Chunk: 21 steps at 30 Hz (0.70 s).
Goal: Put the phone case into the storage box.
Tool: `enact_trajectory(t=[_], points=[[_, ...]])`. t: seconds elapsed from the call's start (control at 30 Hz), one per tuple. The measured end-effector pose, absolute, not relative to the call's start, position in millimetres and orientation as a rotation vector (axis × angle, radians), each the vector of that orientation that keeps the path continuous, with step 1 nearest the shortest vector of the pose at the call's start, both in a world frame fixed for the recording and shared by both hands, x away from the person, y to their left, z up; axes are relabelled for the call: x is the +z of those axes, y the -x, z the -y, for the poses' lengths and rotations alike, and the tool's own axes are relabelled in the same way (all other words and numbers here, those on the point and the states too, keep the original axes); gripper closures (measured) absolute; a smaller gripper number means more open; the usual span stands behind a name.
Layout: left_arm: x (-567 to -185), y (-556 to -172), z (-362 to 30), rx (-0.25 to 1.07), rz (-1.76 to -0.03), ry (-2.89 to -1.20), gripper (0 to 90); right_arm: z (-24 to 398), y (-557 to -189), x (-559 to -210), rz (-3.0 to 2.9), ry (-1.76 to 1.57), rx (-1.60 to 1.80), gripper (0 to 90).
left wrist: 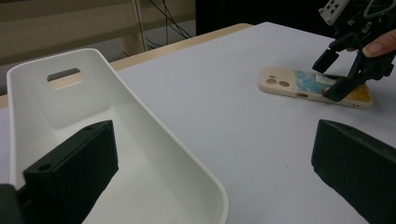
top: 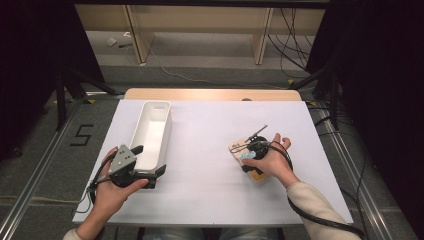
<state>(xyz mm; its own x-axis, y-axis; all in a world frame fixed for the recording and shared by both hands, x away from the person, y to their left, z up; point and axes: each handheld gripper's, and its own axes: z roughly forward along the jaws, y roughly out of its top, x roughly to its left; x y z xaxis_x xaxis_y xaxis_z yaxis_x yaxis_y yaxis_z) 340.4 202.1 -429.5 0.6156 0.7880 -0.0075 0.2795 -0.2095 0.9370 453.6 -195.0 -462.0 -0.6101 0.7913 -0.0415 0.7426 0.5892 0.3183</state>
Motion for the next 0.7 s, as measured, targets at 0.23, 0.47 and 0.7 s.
enact_trajectory(t=[0.23, 0.47, 0.7], points=[[-430, -340, -202, 0.595, -0.869, -1.773, 0.1, 194, -459, -463, -2.653, -1.325, 0.361, 8.1], [-430, -341, -202, 0.591, -0.869, -1.773, 0.1, 196, -464, -464, -2.682, -1.412, 0.342, 8.0], [-430, -341, -202, 0.592, -0.868, -1.774, 0.1, 195, -466, -463, -2.694, -1.466, 0.288, 8.1]])
